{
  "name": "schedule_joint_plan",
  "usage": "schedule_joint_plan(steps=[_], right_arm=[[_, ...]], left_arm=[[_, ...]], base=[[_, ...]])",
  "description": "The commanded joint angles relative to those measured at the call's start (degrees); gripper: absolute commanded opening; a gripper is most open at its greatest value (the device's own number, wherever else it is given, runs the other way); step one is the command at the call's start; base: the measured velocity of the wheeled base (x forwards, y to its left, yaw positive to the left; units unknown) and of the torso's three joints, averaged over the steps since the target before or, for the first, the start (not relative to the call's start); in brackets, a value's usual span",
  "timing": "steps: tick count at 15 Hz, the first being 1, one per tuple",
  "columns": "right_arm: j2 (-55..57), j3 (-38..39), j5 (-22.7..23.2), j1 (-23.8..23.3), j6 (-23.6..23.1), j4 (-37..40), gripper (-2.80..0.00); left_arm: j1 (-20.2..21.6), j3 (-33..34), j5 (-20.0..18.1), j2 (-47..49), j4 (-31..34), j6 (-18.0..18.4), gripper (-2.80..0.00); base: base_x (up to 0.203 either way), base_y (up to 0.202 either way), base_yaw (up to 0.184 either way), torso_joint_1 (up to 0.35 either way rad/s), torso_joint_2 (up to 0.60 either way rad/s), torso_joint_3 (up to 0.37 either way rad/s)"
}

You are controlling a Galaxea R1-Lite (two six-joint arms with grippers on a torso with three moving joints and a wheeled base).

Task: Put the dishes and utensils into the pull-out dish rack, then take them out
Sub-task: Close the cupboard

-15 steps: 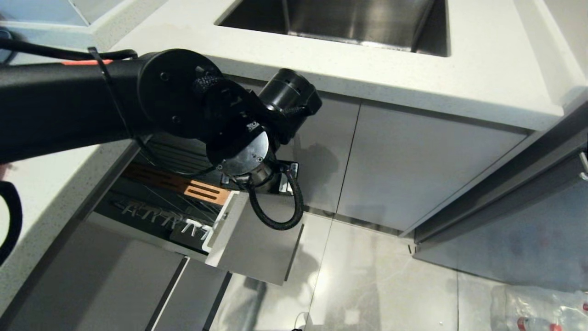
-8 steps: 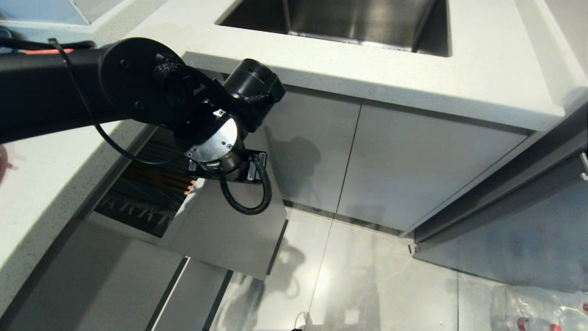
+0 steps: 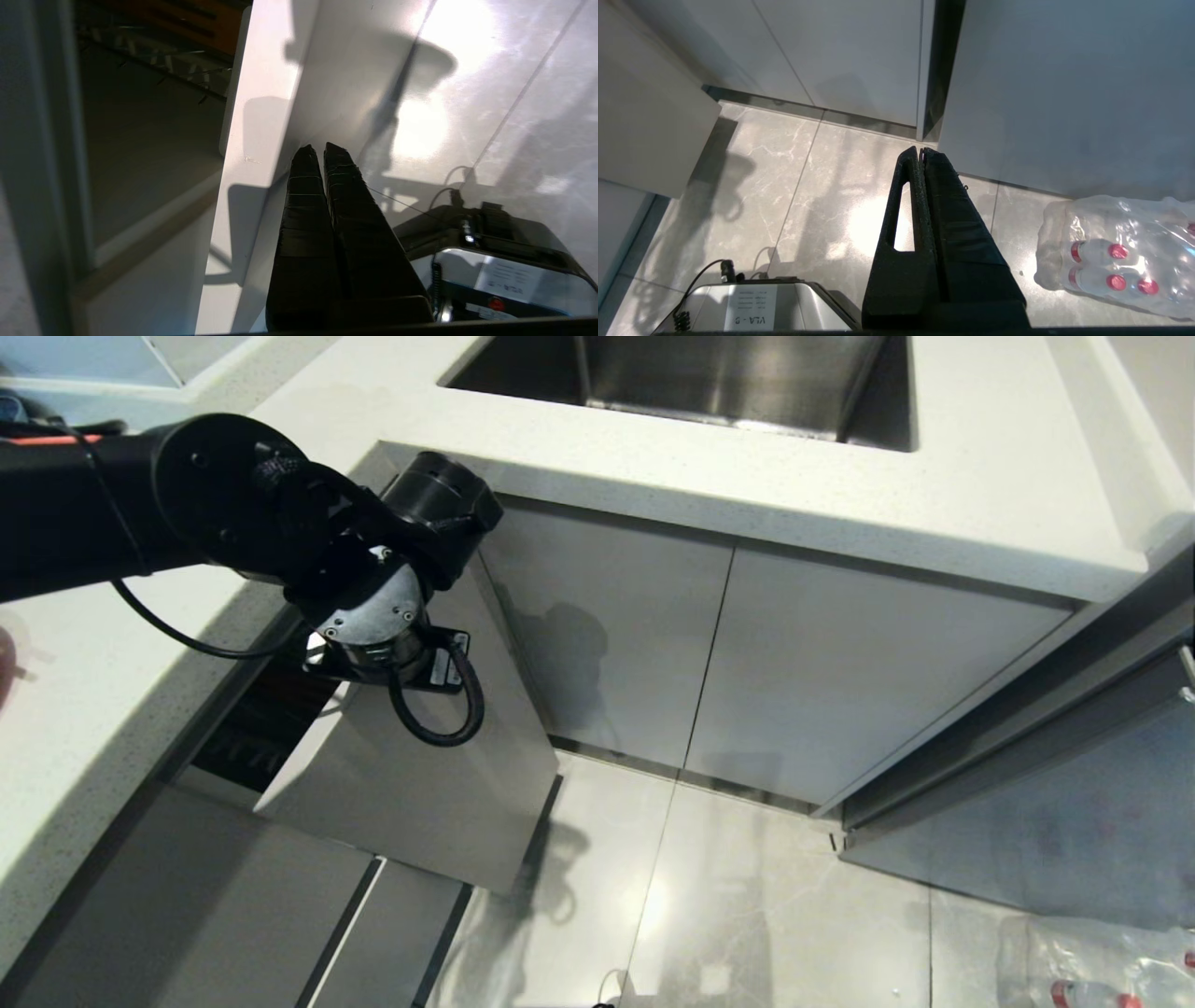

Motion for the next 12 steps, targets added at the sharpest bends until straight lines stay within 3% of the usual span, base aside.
schedule_joint_plan(steps=[1, 12], right_arm=[[0.05, 0.09, -0.01, -0.02, 0.02, 0.0, -2.8], [0.05, 0.09, -0.01, -0.02, 0.02, 0.0, -2.8]], left_arm=[[1.32, 0.14, 0.35, -0.12, 0.24, 0.27, -2.8], [3.59, 0.76, 5.39, -0.12, -0.03, 0.93, -2.8]], base=[[0.0, 0.0, 0.0, 0.0, 0.0, 0.0], [0.0, 0.0, 0.0, 0.0, 0.0, 0.0]])
